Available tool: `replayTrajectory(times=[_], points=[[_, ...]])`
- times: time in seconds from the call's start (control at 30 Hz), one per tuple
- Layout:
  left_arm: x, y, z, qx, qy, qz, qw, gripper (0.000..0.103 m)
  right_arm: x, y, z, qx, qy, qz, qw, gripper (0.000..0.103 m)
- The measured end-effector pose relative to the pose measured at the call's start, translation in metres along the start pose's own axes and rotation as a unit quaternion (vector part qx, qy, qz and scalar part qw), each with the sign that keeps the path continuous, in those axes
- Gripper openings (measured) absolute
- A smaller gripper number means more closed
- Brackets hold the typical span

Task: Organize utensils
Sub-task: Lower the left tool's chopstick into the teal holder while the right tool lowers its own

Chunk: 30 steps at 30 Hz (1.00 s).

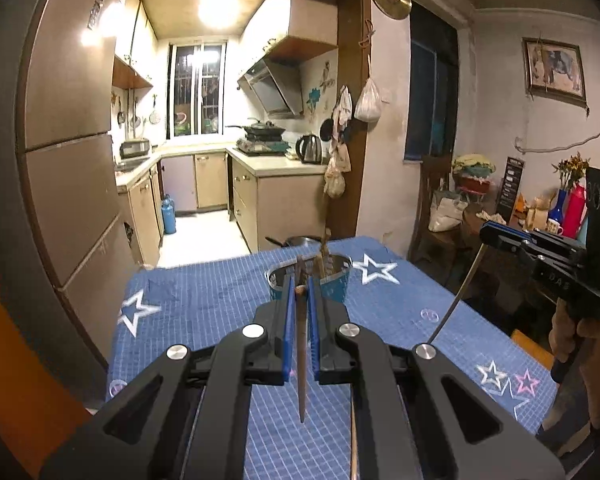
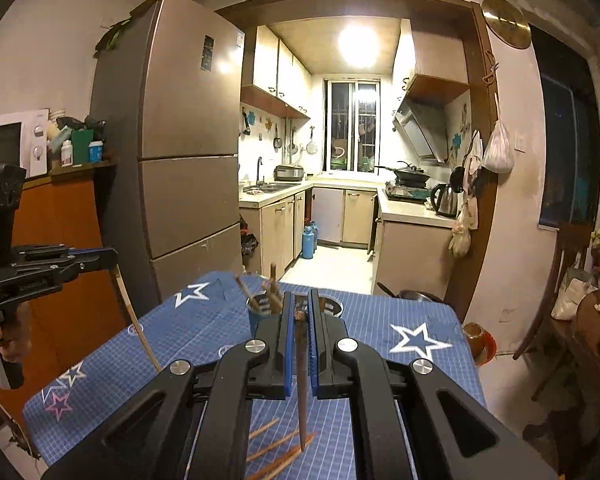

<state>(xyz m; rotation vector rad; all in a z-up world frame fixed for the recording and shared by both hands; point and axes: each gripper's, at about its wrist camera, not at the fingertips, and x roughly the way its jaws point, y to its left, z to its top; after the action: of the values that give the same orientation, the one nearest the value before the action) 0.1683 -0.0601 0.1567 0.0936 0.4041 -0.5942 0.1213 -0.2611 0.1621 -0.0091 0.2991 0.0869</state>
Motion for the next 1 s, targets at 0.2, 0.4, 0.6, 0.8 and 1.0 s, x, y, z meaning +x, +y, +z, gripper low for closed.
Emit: replayTrajectory(times=[0.2,0.4,0.6,0.8,1.0], points=[[0.009,0.002,0.045,0.008,-0.032,0.021,0.9992,0.005,0.019,-0.012,0.04,0.003,-0.009,-0.011,1.0,0.007],[0.026,0.007,0.096,0.007,-0.065,0.029,0.9974,0.005,0.048,-0.022,0.092,0.005,-0.021,-0.022,1.0,0.007],[0.052,0.007,0.131,0.01,-0.095,0.029,0.995,0.005,0.082,-0.026,0.136,0.003,-0.041,-0.031,0.999,0.008],[0.097,0.003,0.14,0.014,-0.093,0.015,0.9955,0.005,0.127,-0.037,0.15,0.02,-0.035,-0.03,0.999,0.008],[0.138,0.008,0.13,0.009,-0.076,0.003,0.9971,0.005,0.169,-0.045,0.136,0.041,-0.015,-0.015,0.999,0.008]])
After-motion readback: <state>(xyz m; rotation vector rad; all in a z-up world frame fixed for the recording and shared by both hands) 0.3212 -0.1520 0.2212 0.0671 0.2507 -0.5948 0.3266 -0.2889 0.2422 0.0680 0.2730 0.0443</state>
